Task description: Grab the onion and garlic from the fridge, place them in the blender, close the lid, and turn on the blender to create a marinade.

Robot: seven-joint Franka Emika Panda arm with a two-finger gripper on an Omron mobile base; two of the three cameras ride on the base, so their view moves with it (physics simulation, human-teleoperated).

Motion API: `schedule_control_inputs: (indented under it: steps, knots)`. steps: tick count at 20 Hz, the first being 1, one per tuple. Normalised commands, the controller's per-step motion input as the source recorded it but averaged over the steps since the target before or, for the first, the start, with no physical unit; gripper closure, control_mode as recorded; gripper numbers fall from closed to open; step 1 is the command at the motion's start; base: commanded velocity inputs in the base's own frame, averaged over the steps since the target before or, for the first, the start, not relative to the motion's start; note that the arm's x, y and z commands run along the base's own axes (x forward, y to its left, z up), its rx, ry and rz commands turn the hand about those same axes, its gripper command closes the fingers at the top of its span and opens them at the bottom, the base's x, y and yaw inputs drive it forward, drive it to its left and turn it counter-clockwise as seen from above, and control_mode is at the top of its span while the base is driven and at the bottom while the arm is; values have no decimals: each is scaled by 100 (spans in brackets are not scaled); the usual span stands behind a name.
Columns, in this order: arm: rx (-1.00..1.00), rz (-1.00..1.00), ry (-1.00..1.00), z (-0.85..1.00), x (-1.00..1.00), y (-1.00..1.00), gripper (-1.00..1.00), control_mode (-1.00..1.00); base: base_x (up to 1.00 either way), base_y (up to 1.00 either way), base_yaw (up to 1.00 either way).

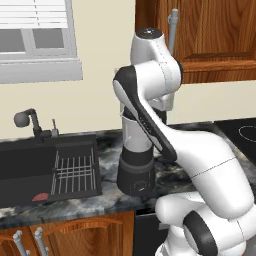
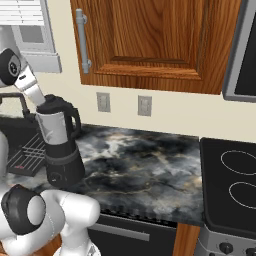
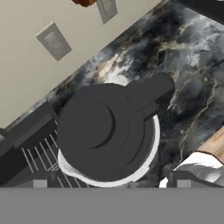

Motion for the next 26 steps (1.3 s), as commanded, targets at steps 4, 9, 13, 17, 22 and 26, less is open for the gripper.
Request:
schedule_control_inputs:
  steps: [4,9,13,17,22,26]
  knots:
    - [0,0,-6,4,-95,-1,-100,-100,0,0,0]
    - [0,2,0,0,-97,-11,-100,-100,0,0,0]
    - [0,5,0,0,-77,-6,-100,-100,0,0,0]
    - [0,7,3,-18,-40,-1,-100,-100,0,0,0]
    - [0,9,1,-10,-9,0,-100,-100,0,0,0]
    - [0,10,7,-20,0,-1,-100,-100,0,0,0]
